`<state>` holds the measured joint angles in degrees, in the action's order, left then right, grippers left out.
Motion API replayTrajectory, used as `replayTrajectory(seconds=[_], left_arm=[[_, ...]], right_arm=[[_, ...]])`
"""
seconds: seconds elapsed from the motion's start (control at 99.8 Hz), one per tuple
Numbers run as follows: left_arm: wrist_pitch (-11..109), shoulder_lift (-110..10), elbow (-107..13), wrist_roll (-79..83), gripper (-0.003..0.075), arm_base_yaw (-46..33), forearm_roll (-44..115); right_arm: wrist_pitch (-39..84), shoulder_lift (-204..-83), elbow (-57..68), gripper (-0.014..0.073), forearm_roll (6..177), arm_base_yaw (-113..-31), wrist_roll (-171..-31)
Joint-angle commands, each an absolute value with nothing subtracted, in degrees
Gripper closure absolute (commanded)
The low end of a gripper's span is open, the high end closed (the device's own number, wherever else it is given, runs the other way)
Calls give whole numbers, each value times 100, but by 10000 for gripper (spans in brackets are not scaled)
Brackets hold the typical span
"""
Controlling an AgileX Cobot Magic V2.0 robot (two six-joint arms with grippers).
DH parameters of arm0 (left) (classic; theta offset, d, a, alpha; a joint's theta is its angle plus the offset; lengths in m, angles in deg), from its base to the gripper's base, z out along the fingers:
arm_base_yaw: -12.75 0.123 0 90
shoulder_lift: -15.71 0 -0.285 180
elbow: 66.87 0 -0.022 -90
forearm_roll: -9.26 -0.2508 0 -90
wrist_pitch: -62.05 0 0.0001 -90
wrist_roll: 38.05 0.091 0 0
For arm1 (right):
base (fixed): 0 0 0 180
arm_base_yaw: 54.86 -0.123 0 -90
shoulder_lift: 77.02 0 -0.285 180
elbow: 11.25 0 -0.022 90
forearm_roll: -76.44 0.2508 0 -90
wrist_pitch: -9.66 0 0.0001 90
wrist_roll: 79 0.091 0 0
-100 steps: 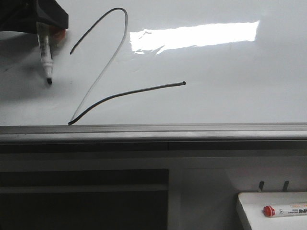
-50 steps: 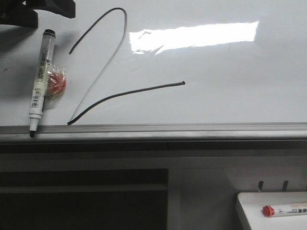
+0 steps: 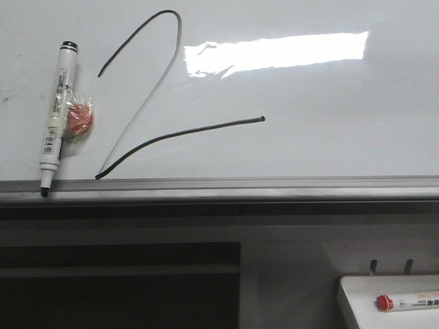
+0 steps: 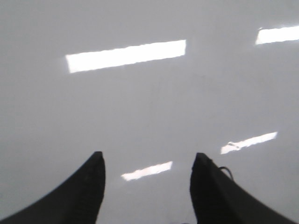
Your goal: Write number 2 on whiteboard
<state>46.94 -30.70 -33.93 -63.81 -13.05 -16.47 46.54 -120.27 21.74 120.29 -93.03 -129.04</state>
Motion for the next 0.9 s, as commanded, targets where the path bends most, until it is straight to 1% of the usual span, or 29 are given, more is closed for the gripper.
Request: replayTrajectory(seconds=[0.0, 0.06, 0.12, 0.18, 0.311, 0.421, 0.561, 0.892], left_arm=[[3664, -2418, -3573, -6372, 503, -1286, -1752], [2966, -2031, -3544, -6372, 623, -1286, -1769], [2700, -1579, -3436, -6363, 744, -1286, -1785], [2647, -1184, -3239, -6349, 741, -1286, -1785], [2621, -353, -2779, -6349, 741, -1286, -1750], [2533, 196, -2452, -6349, 741, -1286, -1520], [2480, 552, -2251, -6349, 741, -1286, -1307], [2505, 564, -2083, -6349, 741, -1286, -1281]], right_arm=[[4276, -11996, 2123, 659, 12145, -9260, -12917], [4115, -11929, 2313, 650, 11993, -9260, -12917], [3752, -11813, 2609, 649, 11878, -9260, -12917], [3106, -11648, 3068, 649, 11878, -9260, -12917], [1005, -11105, 4160, 650, 12192, -9260, -12917], [90, -10727, 4739, 650, 12858, -9260, -12917], [77, -10478, 5023, 651, 13027, -9260, -12917], [78, -10480, 5093, 651, 13027, -9260, -12917]])
